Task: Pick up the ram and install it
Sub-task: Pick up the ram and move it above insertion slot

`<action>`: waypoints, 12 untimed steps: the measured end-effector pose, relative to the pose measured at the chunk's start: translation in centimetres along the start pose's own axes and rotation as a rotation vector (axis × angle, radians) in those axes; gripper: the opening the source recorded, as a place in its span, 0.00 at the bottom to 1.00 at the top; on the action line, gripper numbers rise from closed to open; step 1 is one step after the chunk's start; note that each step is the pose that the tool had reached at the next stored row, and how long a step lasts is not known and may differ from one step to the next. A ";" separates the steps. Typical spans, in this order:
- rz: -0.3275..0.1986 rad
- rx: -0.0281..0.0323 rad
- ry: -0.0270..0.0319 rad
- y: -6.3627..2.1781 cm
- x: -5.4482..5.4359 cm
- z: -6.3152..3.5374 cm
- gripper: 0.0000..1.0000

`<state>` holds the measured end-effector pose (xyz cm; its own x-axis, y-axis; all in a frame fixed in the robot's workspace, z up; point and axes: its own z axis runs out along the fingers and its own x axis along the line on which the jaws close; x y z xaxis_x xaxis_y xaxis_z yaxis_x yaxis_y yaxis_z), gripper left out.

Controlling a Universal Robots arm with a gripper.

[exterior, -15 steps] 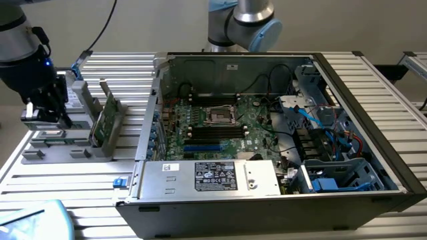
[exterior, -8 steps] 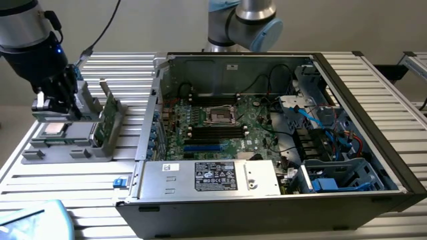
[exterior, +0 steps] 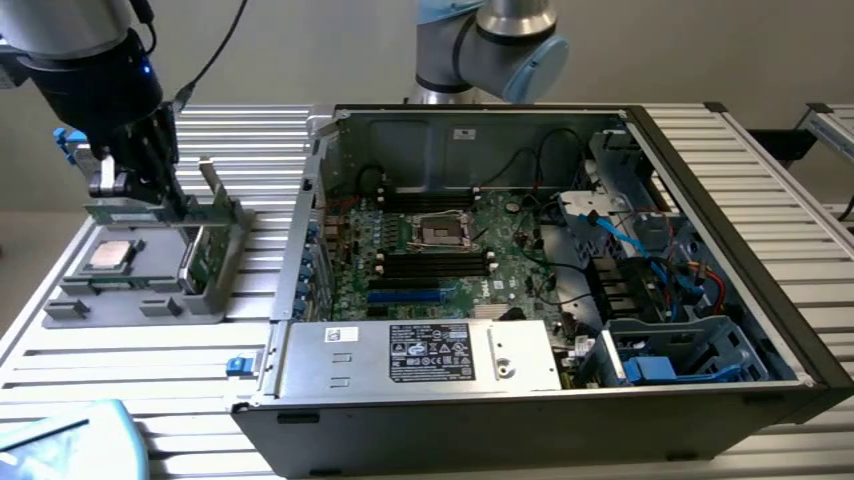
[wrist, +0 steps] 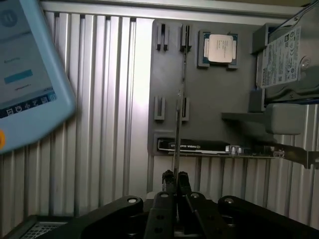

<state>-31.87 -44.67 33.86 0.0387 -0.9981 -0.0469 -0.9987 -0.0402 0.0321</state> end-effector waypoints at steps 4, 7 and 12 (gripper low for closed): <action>0.000 -0.0004 -0.0077 -1.61 0.0 -1.33 0.14; -0.001 -0.0007 -0.0137 -2.80 0.0 -2.33 0.14; -0.001 -0.0015 -0.0257 -4.71 0.0 -3.77 0.14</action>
<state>-27.04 -44.68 37.47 0.0388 -0.9966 -0.0726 -0.9986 -0.0413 0.0335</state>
